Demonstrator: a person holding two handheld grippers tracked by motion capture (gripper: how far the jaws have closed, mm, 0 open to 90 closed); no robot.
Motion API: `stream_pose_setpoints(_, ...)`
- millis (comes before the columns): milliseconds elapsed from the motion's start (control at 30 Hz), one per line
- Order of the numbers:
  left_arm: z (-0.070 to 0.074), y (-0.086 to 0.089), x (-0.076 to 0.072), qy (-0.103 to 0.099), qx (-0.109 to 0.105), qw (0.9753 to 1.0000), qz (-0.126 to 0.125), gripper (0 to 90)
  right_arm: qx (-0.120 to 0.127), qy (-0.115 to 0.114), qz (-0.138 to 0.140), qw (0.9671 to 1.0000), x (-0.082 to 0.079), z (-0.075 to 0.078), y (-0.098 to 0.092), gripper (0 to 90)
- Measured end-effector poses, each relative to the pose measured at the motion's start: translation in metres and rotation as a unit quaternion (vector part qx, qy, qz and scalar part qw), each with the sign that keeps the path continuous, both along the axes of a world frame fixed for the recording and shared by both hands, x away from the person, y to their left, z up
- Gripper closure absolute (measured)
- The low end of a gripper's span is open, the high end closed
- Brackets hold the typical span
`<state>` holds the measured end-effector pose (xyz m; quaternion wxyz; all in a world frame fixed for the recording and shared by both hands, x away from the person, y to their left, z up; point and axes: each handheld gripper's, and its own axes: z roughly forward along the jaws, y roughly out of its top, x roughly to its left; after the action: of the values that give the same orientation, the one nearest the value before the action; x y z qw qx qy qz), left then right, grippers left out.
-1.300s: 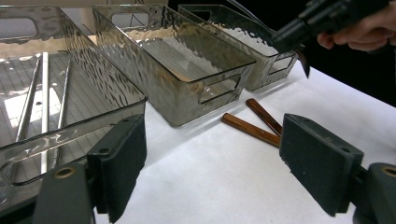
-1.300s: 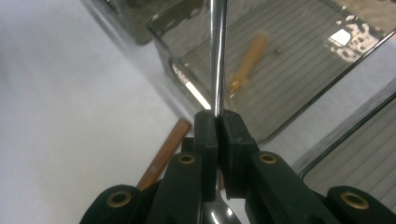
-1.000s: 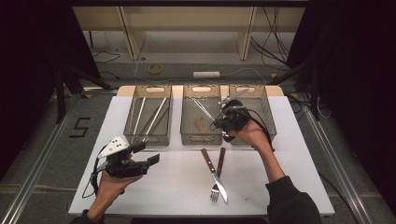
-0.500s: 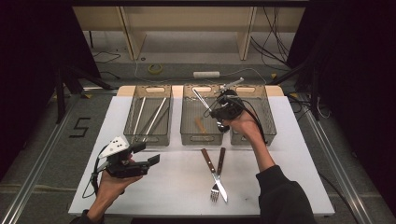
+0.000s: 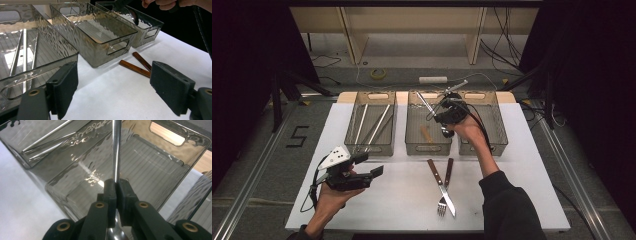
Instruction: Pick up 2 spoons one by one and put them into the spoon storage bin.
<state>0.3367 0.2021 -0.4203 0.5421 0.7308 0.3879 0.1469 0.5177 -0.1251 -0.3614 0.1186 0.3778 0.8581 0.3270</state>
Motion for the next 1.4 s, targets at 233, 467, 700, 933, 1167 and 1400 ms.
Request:
stream_pose_setpoints(233,0.000,0.000,0.000,0.000,0.000,1.0000,-0.001,22.0,-0.007,-0.001,-0.011,0.9999,0.009,-0.003,0.007,86.2)
stream_pose_setpoints(467,0.000,0.000,0.000,0.000,0.000,1.0000,-0.001,21.9,-0.012,0.009,-0.019,0.9997,0.016,-0.010,0.015,86.0)
stream_pose_setpoints(700,0.000,0.000,0.000,0.000,-0.001,1.0000,-0.001,21.9,-0.019,0.023,-0.033,0.9990,0.022,-0.023,0.018,86.0)
stream_pose_setpoints(933,0.000,0.000,0.000,0.000,-0.001,1.0000,-0.001,21.9,-0.022,0.029,-0.028,0.9989,0.020,-0.030,0.021,85.8)
stream_pose_setpoints(1167,0.000,0.000,0.000,0.001,0.001,1.0000,-0.002,21.7,-0.027,0.038,-0.027,0.9985,0.019,-0.042,0.023,85.4)
stream_pose_setpoints(1400,0.000,0.000,0.000,0.001,0.002,1.0000,-0.003,21.5,-0.029,0.065,-0.028,0.9970,0.019,-0.045,0.026,66.1)
